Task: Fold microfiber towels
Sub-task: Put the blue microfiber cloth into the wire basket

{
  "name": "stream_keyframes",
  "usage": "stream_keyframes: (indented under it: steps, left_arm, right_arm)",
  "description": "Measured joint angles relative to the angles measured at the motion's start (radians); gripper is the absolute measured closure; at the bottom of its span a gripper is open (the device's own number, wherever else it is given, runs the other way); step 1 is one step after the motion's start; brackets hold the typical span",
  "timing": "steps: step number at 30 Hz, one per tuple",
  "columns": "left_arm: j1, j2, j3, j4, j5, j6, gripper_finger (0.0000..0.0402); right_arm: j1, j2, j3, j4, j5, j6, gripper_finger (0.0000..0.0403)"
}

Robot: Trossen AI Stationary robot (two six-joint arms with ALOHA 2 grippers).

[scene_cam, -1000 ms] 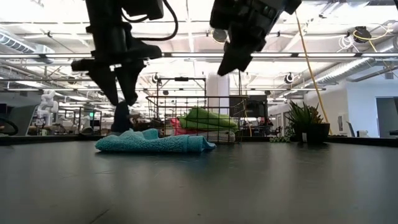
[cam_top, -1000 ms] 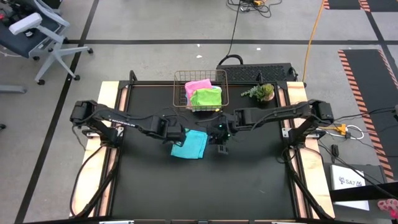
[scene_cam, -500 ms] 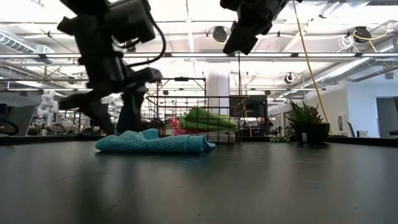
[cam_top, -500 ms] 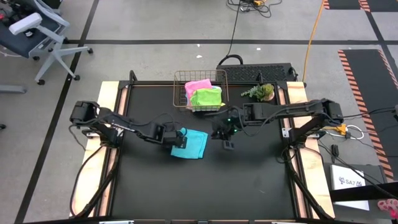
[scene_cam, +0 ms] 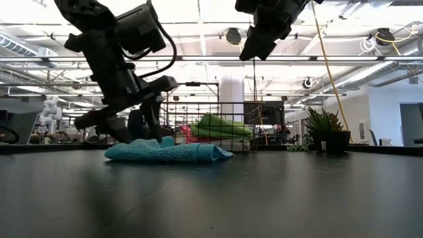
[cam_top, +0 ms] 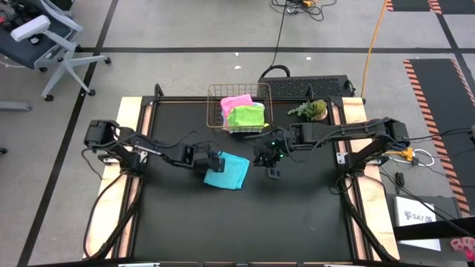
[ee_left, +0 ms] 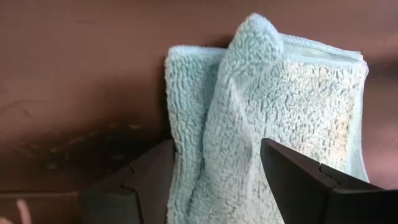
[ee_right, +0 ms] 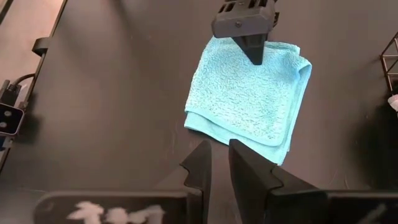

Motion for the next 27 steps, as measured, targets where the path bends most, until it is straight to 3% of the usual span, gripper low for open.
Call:
stream_keyframes:
  steps: [17, 20, 25, 27]
  left_arm:
    - [0.037, 0.094, 0.004, 0.054, 0.009, 0.087, 0.0172]
    - [0.046, 0.092, 0.002, 0.053, 0.024, 0.093, 0.0225]
    - [0.051, 0.094, -0.001, 0.056, 0.025, 0.172, 0.0374]
    - [0.052, 0.095, 0.0, 0.066, 0.025, 0.191, 0.0386]
  right_arm:
    - [0.0, 0.0, 0.0, 0.011, 0.026, 0.037, 0.0353]
    - [0.0, 0.0, 0.0, 0.016, 0.026, 0.038, 0.0353]
    - [0.0, 0.0, 0.0, 0.029, 0.026, 0.061, 0.0353]
    - [0.0, 0.0, 0.0, 0.029, 0.026, 0.061, 0.0353]
